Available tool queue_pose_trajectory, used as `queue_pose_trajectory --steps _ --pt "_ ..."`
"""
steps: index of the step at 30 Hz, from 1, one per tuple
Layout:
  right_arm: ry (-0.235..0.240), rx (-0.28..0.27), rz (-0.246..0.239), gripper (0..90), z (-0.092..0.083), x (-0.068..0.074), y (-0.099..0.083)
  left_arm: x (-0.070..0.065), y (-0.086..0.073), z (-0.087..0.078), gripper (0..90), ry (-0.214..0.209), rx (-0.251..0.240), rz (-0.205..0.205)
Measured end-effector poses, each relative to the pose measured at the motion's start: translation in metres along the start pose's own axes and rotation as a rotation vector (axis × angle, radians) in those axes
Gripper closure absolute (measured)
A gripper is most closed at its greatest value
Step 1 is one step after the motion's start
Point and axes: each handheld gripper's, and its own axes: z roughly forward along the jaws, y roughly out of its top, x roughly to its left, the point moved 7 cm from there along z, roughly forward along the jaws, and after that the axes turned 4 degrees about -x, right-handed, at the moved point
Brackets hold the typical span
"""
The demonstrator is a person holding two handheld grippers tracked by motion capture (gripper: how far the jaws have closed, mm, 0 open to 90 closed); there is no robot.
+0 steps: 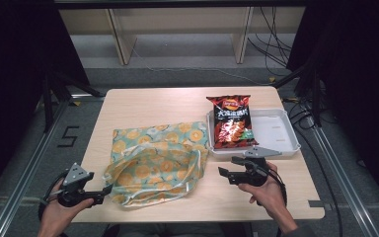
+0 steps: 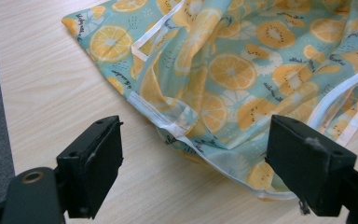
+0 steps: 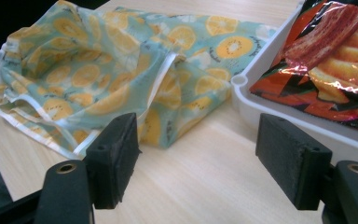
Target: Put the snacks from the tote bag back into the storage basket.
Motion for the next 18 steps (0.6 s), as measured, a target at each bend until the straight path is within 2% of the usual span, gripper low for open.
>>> queue_pose_trajectory --steps 1,3,4,7,8,10,11,12,13,14,15,16,17,18 --pt "0.002 -0.004 -0.028 30.2 0.0 -0.001 -0.001 0.0 0.0 0.0 17.8 0.0 0.0 0.0" --pt "-0.004 0.011 -0.035 29.3 -0.002 0.001 -0.005 0.0 0.0 -0.002 17.8 0.003 0.01 0.004" --pt "0.003 0.017 -0.013 28.9 -0.002 0.004 -0.008 0.0 0.0 -0.001 17.8 -0.001 -0.002 -0.008" --pt "0.004 0.032 -0.017 28.2 -0.003 0.007 -0.011 0.0 -0.001 -0.001 17.8 0.007 0.008 -0.014" --pt "0.002 0.032 -0.055 27.4 -0.004 0.004 -0.013 0.0 -0.001 -0.001 17.8 0.005 0.003 -0.017" --pt "-0.007 0.034 -0.047 26.6 -0.005 0.004 -0.014 0.0 0.0 -0.001 17.8 -0.002 0.006 0.009" --pt "-0.008 0.036 -0.022 26.0 -0.006 0.007 -0.016 0.0 -0.001 -0.002 17.8 0.007 0.019 -0.001" --pt "-0.02 0.048 -0.043 25.7 -0.008 0.006 -0.017 0.0 -0.001 -0.002 17.8 0.005 0.015 -0.001" --pt "-0.017 0.045 -0.031 24.8 -0.007 0.008 -0.019 0.001 0.0 -0.001 17.8 -0.003 0.007 0.015" --pt "-0.022 0.051 -0.06 23.3 -0.008 0.007 -0.02 -0.001 -0.001 -0.002 17.8 0.008 0.017 -0.012" --pt "-0.031 0.068 -0.015 22.0 -0.01 0.011 -0.022 -0.001 -0.001 -0.002 17.8 0.008 0.017 -0.012" --pt "-0.031 0.068 -0.015 22.0 -0.01 0.011 -0.022 0.0 -0.001 -0.002 17.8 0.005 0.014 -0.006" --pt "-0.039 0.061 -0.06 20.7 -0.011 0.009 -0.025 0.0 -0.001 -0.002 17.8 0.001 0.009 0.01" --pt "-0.042 0.065 -0.059 20.2 -0.012 0.01 -0.026 0.0 0.0 -0.001 17.7 -0.003 0.004 0.01"
